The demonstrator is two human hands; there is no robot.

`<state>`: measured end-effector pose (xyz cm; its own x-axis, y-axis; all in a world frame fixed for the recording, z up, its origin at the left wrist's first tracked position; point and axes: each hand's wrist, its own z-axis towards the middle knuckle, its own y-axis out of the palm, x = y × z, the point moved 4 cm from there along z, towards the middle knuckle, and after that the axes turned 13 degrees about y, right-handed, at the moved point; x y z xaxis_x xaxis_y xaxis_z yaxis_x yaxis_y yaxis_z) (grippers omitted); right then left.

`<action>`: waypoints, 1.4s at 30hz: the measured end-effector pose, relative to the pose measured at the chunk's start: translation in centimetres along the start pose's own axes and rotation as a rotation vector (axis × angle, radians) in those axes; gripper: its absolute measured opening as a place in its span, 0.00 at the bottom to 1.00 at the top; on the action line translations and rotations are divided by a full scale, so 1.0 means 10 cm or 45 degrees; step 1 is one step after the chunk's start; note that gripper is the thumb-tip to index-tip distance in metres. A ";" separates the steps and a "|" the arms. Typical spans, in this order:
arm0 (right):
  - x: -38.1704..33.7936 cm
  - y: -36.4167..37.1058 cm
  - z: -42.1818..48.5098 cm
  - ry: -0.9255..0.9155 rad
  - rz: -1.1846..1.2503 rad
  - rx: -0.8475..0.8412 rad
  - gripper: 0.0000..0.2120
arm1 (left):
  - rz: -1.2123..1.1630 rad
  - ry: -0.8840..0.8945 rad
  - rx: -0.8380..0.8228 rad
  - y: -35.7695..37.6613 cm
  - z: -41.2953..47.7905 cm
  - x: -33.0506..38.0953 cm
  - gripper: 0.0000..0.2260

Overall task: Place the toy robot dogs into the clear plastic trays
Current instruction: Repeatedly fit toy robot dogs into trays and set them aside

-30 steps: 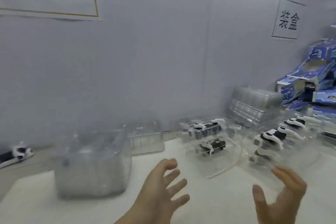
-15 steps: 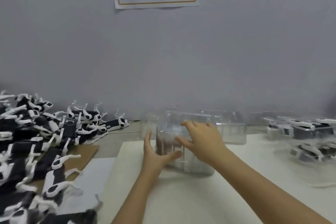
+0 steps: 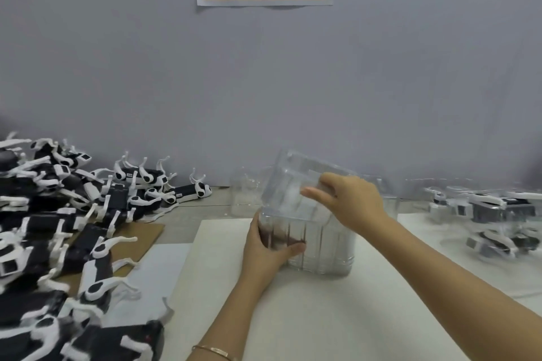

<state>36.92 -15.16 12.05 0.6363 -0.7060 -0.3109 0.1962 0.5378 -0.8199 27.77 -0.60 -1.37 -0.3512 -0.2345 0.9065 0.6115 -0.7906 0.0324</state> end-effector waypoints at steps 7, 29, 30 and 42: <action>0.11 -0.61 -0.40 0.202 0.499 0.336 0.27 | -0.031 0.280 0.478 -0.06 -0.36 0.73 0.22; -0.36 -0.84 -1.15 0.504 1.663 -0.476 0.18 | -0.734 0.208 -0.302 0.08 -0.61 1.96 0.19; -0.36 -0.85 -1.15 0.512 1.680 -0.485 0.18 | -0.760 0.211 -0.319 0.08 -0.61 1.96 0.18; -0.37 -0.93 -1.19 0.523 1.592 -0.387 0.18 | -0.523 0.298 -0.172 0.06 -0.61 1.93 0.08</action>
<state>23.84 -23.07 15.11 -0.0120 0.0629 -0.9979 -0.5518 0.8319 0.0590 16.97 -9.05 13.58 -0.7033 0.0038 0.7109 0.2969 -0.9070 0.2986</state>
